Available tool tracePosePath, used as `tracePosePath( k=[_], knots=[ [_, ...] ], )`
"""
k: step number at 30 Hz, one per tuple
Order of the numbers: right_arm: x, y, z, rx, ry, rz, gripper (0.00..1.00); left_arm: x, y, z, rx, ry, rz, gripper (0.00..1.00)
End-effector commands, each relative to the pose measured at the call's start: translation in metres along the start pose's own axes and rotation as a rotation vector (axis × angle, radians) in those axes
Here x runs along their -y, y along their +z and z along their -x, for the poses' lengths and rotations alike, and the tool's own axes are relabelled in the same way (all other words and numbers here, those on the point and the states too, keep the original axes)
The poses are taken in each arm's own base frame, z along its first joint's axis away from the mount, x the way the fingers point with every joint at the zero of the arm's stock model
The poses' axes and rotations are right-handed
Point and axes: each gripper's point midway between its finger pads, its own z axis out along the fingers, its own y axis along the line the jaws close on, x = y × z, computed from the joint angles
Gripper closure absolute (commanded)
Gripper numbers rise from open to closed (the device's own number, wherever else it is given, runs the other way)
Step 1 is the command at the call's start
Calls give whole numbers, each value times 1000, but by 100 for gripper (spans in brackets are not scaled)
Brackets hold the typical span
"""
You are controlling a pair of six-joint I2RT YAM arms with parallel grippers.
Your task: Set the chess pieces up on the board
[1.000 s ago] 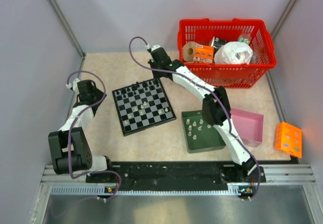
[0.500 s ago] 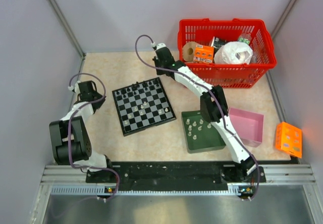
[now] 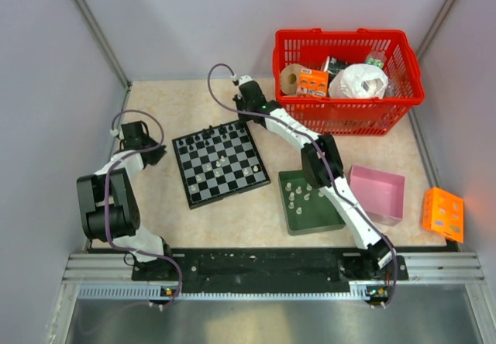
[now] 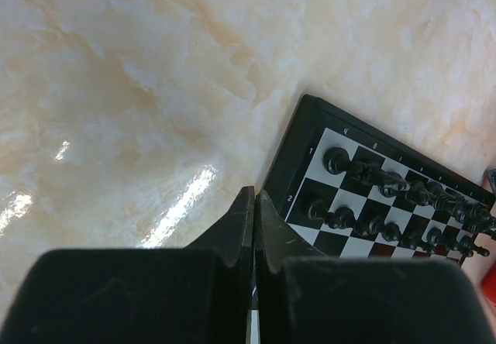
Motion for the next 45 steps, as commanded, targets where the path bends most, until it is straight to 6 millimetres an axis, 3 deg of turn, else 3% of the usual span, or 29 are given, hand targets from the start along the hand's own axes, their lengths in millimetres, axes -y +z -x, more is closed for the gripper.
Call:
tracePosePath(
  k=[1,9,29,41,45],
  knots=[
    [14,-1,29,72,5,29,90,-4,1,-6,-22,1,-7,100],
    [10,0,-4,-28,3,73,91,-16,2,-20,-50,21,16,100],
    [9,-31,-34,-166,-25,98,96,-32,-1,-81,-212,26,-48,100],
    [3,-55,-52,-234,-21,142,100,-41,-21,-114,-250,34,-52,100],
    [4,-65,-61,-259,-22,141,100,-47,-27,-116,-230,27,-34,100]
  ],
)
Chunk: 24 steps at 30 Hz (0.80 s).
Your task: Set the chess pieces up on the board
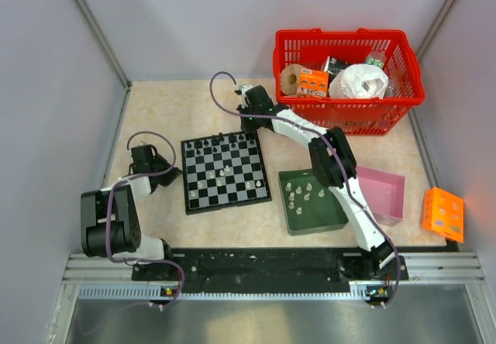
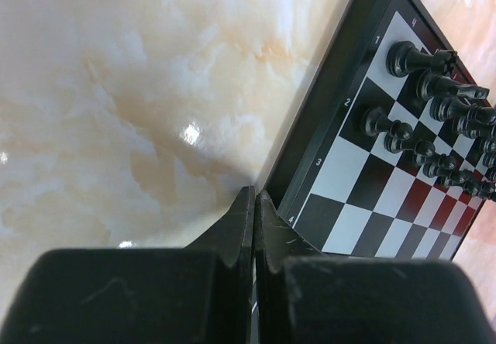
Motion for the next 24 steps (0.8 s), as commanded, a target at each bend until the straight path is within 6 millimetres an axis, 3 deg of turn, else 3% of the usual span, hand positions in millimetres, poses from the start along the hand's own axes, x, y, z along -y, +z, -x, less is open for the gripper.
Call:
tracePosePath(
  k=[1,9,24],
  knots=[
    [11,-30,-30,-133,22,-3,100,-26,-10,-33,-76,-20,87,100],
    [2,-45,-52,-172,23,33,100,-29,-26,-36,-47,-27,97,100],
    [-16,-55,-55,-186,17,76,100,-30,-41,-68,-116,-82,58,100]
  ],
)
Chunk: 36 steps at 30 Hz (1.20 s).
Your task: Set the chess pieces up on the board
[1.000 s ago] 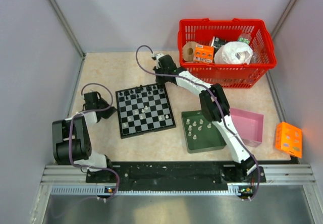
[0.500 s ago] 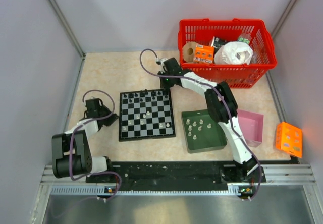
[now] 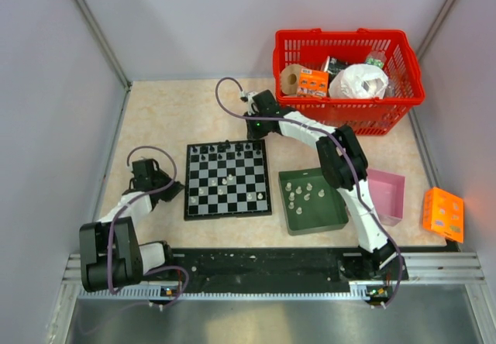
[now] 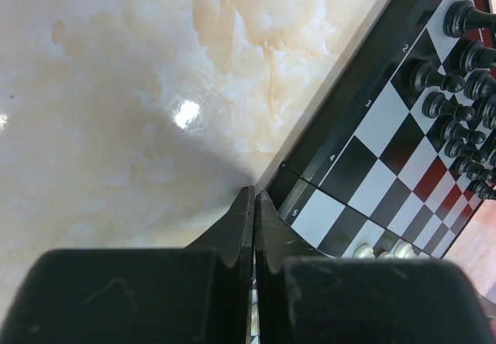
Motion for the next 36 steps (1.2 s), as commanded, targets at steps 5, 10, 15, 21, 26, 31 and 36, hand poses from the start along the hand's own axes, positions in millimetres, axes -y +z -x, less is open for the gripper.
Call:
tracePosePath(
  k=[5,10,15,21,26,31,36],
  knots=[
    [-21,-20,-28,-103,-22,43,100,-14,-11,-29,-68,-17,22,100],
    [-26,-23,-39,-130,-19,49,100,-16,-23,-26,-32,-11,40,100],
    [-26,-24,-37,-123,-26,35,100,-18,-29,-21,2,2,50,100],
    [-17,-41,20,-14,-79,-51,96,-10,-41,0,66,51,72,100],
    [-24,-73,88,125,-129,-83,76,7,-56,36,190,125,73,88],
    [-39,-105,111,171,-141,-57,65,24,-73,78,327,232,100,70],
    [-50,-130,73,127,-112,-88,65,26,-72,94,382,234,125,56]
  ],
)
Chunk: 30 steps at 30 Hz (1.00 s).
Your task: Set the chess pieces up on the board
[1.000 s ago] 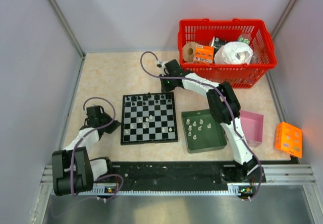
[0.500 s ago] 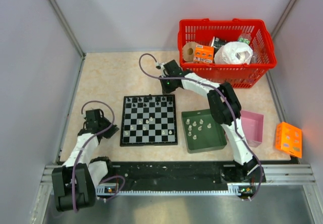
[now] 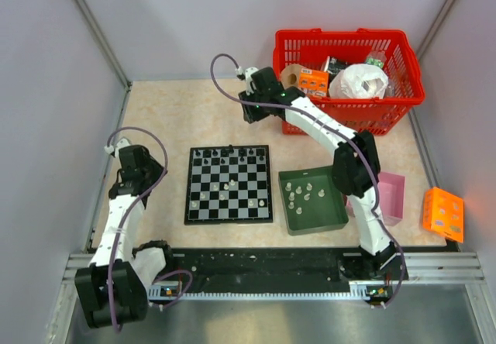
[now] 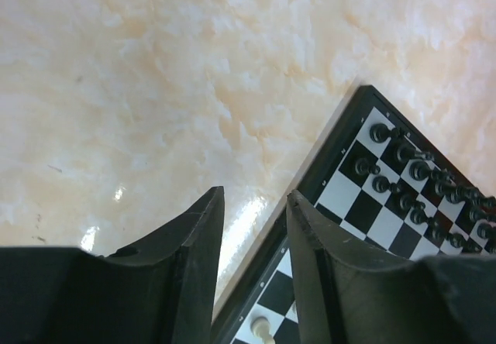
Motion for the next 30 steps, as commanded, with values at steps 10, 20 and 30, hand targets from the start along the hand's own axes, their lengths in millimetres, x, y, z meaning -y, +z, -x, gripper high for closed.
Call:
tracePosePath(
  k=[10,20,30],
  knots=[
    [-23,-79,-50,29,190,-50,79,-17,24,8,72,54,79,55],
    [-24,-50,-81,-67,221,-44,68,-29,26,-1,78,61,108,50],
    [-21,-36,-106,-159,231,-65,66,-26,25,1,74,56,102,48]
  ],
)
